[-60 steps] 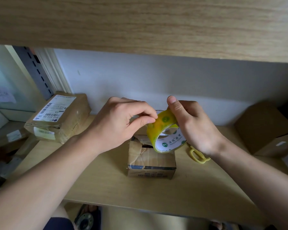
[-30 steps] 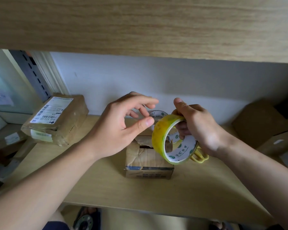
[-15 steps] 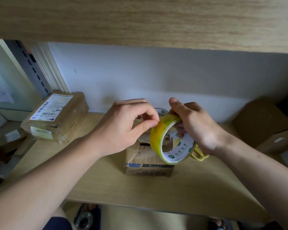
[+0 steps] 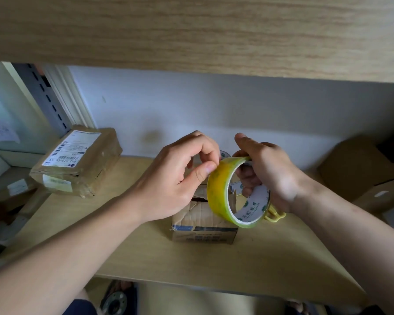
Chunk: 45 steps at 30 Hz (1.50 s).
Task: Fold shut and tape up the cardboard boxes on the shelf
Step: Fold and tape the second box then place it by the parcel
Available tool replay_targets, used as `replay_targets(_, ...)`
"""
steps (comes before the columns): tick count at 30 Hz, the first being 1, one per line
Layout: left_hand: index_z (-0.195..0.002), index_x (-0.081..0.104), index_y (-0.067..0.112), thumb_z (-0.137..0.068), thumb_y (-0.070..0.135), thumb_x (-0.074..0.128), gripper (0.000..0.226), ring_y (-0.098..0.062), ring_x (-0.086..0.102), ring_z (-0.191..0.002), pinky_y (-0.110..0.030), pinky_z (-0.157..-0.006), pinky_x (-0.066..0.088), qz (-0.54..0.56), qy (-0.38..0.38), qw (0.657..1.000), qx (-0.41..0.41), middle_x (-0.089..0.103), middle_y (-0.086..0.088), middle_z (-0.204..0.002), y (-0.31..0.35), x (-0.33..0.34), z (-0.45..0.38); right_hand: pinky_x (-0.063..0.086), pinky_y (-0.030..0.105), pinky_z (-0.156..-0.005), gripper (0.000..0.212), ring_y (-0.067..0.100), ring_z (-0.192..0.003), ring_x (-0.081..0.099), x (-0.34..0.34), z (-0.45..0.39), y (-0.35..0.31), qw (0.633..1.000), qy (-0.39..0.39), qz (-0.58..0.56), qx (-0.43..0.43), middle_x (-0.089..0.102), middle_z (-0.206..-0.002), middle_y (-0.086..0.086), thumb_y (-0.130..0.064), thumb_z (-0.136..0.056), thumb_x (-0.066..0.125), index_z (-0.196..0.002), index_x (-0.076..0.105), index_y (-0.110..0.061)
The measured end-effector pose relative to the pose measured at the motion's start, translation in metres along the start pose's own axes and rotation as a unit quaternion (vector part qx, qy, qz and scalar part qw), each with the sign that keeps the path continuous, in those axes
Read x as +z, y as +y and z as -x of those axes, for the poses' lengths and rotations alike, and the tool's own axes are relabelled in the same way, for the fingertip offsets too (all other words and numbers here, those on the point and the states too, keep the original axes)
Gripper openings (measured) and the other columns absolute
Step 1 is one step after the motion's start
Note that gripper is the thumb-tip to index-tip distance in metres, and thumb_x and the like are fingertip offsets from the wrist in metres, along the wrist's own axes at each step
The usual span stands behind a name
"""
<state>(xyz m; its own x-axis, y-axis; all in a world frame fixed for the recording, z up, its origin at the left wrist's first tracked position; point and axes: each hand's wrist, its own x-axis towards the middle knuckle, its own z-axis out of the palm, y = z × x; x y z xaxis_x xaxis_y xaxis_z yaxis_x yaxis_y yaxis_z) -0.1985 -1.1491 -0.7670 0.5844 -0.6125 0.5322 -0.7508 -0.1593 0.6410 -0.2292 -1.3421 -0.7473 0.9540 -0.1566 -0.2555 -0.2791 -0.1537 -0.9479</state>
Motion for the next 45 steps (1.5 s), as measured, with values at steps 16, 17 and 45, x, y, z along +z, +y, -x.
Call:
replay_targets(16,-0.109,0.071,0.019,-0.092,0.004,0.071,0.023,-0.02,0.069,-0.094,-0.03,-0.082,0.056,-0.002,-0.008,0.999,-0.048,0.071,0.008,-0.095,0.001,-0.006,0.0,0.035,0.041,-0.067,0.059,0.021,-0.047,0.033,0.0,0.0,0.005,0.998,-0.008,0.051,-0.019,0.039,-0.046,-0.002,-0.052,-0.104,0.046,-0.067,0.054,-0.008)
replay_targets(17,-0.11,0.071,0.017,-0.093,0.002,0.07,0.022,-0.018,0.068,-0.095,-0.029,-0.081,0.055,-0.039,-0.01,0.998,-0.039,0.07,0.009,-0.095,0.004,-0.005,0.0,0.035,0.041,-0.067,0.059,0.022,-0.048,0.033,0.0,0.0,0.005,0.998,-0.002,0.055,-0.021,0.039,-0.047,-0.002,-0.053,-0.104,0.046,-0.066,0.054,-0.009)
replay_targets(45,-0.096,0.069,0.012,-0.094,0.017,0.067,0.006,-0.022,0.064,-0.086,-0.038,-0.074,0.053,-0.032,0.016,0.999,-0.038,0.065,0.003,-0.092,0.007,0.011,0.002,0.037,0.035,-0.058,0.062,0.017,-0.04,0.033,-0.011,-0.003,0.003,0.997,0.019,0.063,0.025,0.041,-0.04,-0.008,-0.055,-0.105,0.042,-0.066,0.052,-0.008)
